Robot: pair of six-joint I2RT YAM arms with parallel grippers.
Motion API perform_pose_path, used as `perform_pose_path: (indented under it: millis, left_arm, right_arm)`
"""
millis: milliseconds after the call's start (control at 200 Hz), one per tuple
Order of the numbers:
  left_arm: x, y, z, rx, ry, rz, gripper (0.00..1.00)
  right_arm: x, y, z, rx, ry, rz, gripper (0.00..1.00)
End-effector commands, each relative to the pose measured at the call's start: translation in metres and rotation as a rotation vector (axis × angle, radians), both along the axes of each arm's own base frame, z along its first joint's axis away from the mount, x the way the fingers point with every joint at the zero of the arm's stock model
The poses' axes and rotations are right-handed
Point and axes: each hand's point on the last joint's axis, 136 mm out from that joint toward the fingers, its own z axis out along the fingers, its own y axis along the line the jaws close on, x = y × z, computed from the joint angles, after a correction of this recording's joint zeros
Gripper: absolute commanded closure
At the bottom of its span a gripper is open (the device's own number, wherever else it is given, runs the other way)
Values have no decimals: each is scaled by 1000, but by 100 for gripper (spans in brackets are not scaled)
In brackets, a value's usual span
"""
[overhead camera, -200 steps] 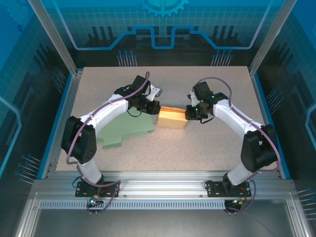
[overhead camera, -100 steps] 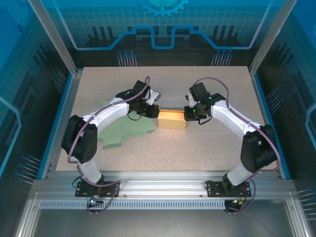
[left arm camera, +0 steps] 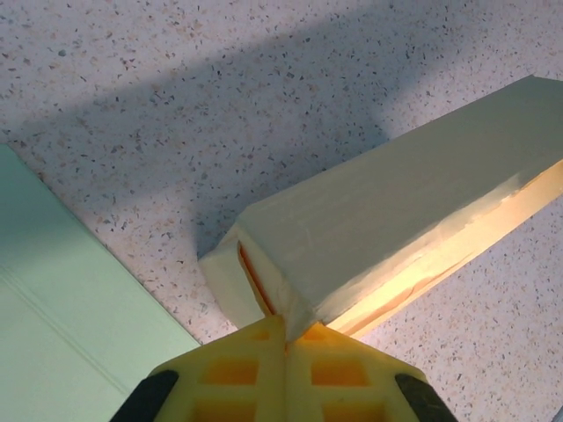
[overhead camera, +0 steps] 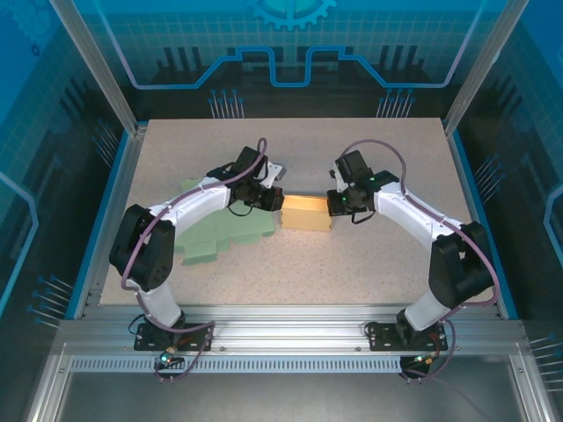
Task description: Fold the paper box
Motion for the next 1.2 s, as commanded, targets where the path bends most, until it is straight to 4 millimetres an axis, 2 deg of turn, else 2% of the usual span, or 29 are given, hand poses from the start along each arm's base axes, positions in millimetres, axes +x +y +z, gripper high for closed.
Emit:
perform_pose_path:
  millis: [0,60,185,415,565,660,760,865,1071,1191]
  left_arm:
    - [-20,10,-26,39,98,30,81]
    - [-18,10,-14,21,77,45,67]
    - [-17,8,16,-38,18,75,49]
    - [-15,4,66,-175,-63,147,32]
    - [-7,8,83,-206,-124,202,28]
    - [5,16,81,-204,-151,294,27]
    - [16,22,69,-206,-147,400,26]
    - [22,17,53,-240,-119,453,26]
    - [18,-4,25,-211,-70,427,30]
    - [11,-7,12,-173,-62,427,36]
  right_arm:
    - [-19,5,-25,-21,74,19,92]
    - [-19,6,-25,-19,69,21,92]
    - [-18,4,-23,-28,55,15,92]
    - [-17,4,-19,-34,37,19,92]
    - [-17,4,-18,-35,33,22,92]
    - [-17,5,-18,-34,31,23,92]
    - [-17,5,-18,-33,31,24,92]
    - [-17,5,-18,-34,30,24,92]
    - [-17,6,-17,-32,26,24,92]
    - [-17,6,-16,-32,19,22,92]
